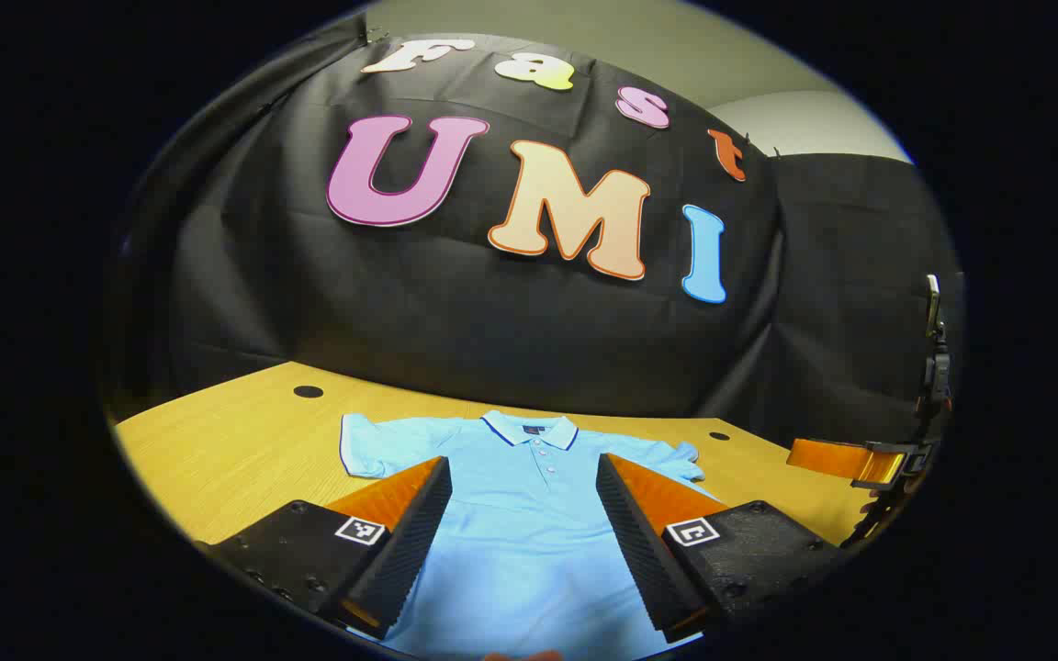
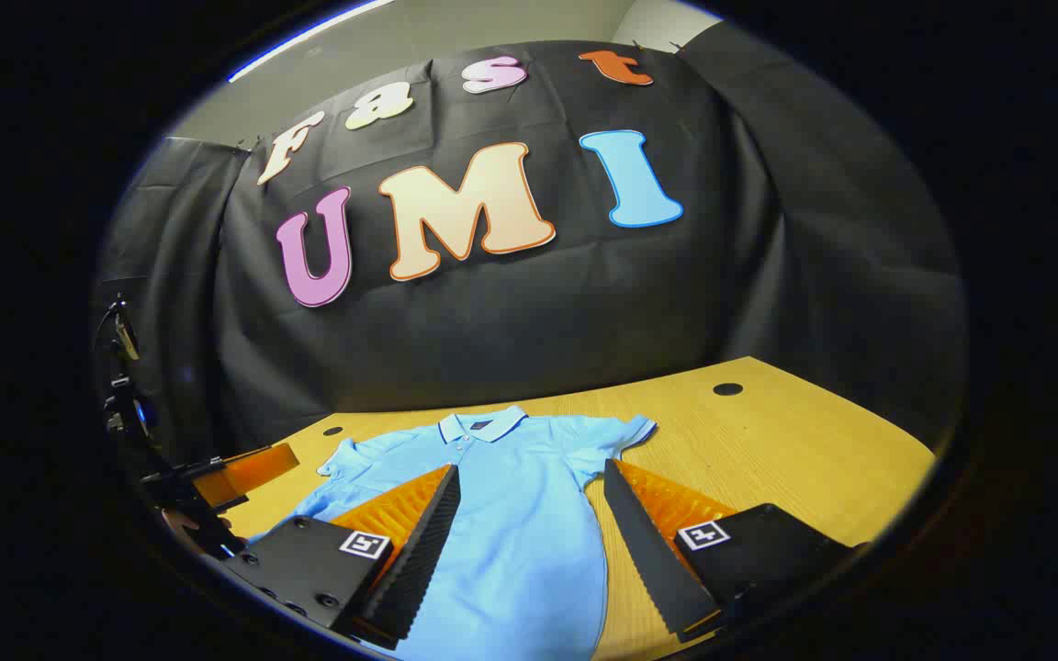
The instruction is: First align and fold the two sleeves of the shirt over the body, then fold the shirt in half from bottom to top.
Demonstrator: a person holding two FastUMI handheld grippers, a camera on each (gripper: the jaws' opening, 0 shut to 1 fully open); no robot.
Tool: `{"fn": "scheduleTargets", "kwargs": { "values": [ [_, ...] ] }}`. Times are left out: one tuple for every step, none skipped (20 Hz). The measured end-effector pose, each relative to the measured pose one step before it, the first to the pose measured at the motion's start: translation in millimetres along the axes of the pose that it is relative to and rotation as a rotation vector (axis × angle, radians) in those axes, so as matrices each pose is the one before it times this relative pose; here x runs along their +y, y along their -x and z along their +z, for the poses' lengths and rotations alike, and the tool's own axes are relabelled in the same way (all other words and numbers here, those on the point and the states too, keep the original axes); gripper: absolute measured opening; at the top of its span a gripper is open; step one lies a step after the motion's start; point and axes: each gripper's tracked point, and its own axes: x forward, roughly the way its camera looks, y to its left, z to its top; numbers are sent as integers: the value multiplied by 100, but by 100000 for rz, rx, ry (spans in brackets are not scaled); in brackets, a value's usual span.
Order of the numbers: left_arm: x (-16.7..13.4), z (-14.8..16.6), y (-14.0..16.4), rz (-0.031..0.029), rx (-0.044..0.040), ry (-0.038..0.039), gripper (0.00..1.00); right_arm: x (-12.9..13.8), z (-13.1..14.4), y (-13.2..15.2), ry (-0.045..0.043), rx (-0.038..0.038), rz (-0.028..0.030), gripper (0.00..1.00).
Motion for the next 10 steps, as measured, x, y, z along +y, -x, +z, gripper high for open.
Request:
{"fn": "scheduleTargets", "kwargs": {
  "values": [
    [-50, 113, 76, -209, -247, 353, 95, -74, 158, -107, 1057, -112, -523, 98],
    [66, 30, 41, -59, -117, 176, 95, -67, -38, -189, 930, -86, -562, 98],
    [69, 115, 68, 155, -202, -31, 95, 111, 31, -130, 762, 98, -17, 97],
    [-68, -17, -113, 223, -35, -132, 95, 207, -41, -9, 462, 152, 345, 98],
    [-26, 65, -119, 222, -94, -11, 94, 238, 179, -42, 372, -426, 343, 98],
    [64, 72, -46, -117, 22, 51, 94, 111, 260, -63, 544, -613, 268, 98],
    [26, 60, 3, -158, -106, 194, 94, 78, 298, -113, 654, -747, -10, 98],
    [-1, -83, 111, -139, -75, 178, 95, -22, 165, -15, 593, -686, -286, 94],
    [55, 72, -29, 22, -21, 116, 95, -46, 141, -31, 408, -349, -127, 98],
    [72, -75, 153, 92, -83, 29, 95, -8, 51, -2, 95, -48, 46, 98]
  ]
}}
